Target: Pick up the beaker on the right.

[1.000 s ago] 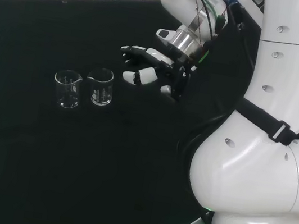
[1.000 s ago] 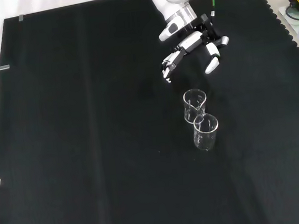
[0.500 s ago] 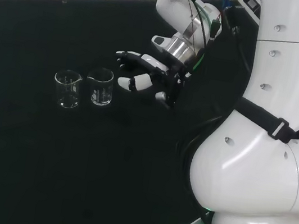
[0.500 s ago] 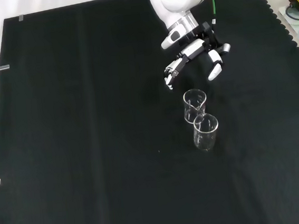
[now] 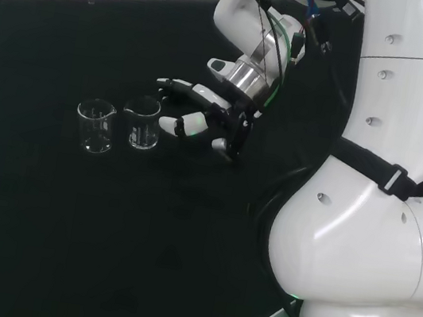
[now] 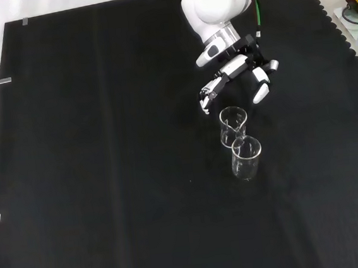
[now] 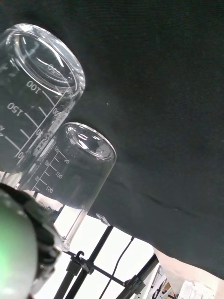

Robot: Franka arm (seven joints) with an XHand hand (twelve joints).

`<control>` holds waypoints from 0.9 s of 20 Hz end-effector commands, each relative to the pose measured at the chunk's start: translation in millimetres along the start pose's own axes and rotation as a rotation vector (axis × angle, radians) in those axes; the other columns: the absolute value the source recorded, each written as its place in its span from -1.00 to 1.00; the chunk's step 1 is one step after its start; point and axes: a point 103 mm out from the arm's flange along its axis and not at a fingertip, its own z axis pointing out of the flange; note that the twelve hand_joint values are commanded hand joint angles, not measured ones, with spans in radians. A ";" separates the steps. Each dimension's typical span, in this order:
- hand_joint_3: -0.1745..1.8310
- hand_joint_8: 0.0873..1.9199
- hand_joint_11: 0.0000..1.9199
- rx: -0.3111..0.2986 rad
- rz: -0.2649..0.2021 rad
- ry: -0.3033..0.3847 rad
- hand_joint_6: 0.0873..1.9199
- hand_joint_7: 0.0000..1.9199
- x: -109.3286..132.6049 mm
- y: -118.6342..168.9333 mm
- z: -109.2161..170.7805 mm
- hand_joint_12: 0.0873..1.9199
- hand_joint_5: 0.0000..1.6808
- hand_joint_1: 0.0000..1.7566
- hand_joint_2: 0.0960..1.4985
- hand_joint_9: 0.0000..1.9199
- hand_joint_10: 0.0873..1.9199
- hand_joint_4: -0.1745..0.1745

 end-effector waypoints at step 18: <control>0.27 -0.46 -1.00 -0.019 -0.002 -0.014 -1.00 -0.85 3.7 20.5 21.4 0.03 -0.75 0.08 -0.72 -0.78 -0.38 -0.16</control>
